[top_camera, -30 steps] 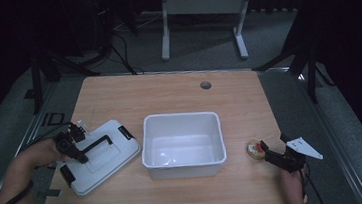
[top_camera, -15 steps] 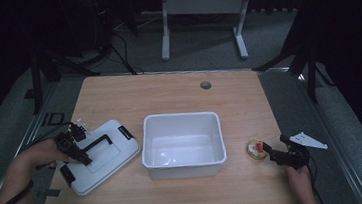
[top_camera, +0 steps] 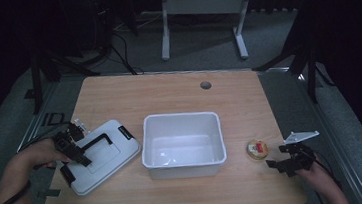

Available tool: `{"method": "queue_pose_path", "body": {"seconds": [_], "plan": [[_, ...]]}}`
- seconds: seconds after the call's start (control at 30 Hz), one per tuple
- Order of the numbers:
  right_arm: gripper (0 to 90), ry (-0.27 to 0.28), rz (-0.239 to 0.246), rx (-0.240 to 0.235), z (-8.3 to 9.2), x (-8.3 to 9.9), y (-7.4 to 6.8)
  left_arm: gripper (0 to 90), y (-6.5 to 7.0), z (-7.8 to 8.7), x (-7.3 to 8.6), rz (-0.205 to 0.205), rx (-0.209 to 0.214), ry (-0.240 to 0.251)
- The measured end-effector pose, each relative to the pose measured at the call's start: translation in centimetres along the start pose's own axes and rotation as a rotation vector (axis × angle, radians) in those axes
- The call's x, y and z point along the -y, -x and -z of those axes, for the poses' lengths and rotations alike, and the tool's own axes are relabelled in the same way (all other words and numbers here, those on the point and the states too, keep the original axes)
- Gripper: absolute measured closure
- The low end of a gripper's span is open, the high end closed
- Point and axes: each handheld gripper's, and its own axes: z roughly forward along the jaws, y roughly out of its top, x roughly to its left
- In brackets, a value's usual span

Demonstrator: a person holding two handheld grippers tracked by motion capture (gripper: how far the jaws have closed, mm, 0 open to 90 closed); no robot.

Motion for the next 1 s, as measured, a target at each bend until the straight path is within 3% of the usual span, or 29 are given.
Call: {"method": "queue_pose_path", "body": {"seconds": [0.07,0.1,0.2,0.4,0.57,0.6,0.77,0.8,0.83,0.87,1.0], "plan": [[13.6,-0.056,0.041,-0.009,0.1,-0.2,-0.3,38.8,0.0,0.1,0.0,0.001,0.001,0.001],[13.6,-0.056,0.041,-0.009,0.1,-0.2,-0.3,38.8,0.0,0.1,0.0,0.001,0.001,0.001],[13.2,-0.161,0.111,-0.026,-0.3,-0.4,-0.7,39.6,0.0,0.1,0.0,-0.003,0.009,-0.013],[12.2,-0.296,0.205,-0.047,-0.7,-0.9,-1.1,39.6,0.1,0.2,0.0,-0.014,0.015,-0.016],[11.8,-0.37,0.257,-0.03,-0.7,-1.6,-1.0,39.7,0.2,0.4,-0.1,-0.022,0.012,-0.022],[11.8,-0.405,0.297,-0.021,-0.7,-2.0,-1.1,39.9,0.2,0.4,-0.2,-0.02,0.017,-0.027],[12.3,-0.463,0.326,-0.012,-0.7,-2.8,-1.1,39.9,0.3,0.4,-0.2,-0.021,0.01,-0.042],[13.7,-0.502,0.329,-0.025,-0.7,-3.2,-1.1,39.8,0.3,0.3,-0.1,-0.02,0.012,-0.047],[13.7,-0.502,0.329,-0.025,-0.7,-3.2,-1.1,39.8,0.3,0.3,-0.1,-0.02,0.012,-0.047],[15.1,-0.545,0.356,-0.024,-0.6,-3.6,-1.1,39.7,0.4,0.4,-0.1,-0.023,0.009,-0.054],[10.6,-0.591,0.358,-0.019,-0.4,-4.3,-0.9,39.8,0.4,0.7,0.1,-0.023,0.017,-0.057]]}}
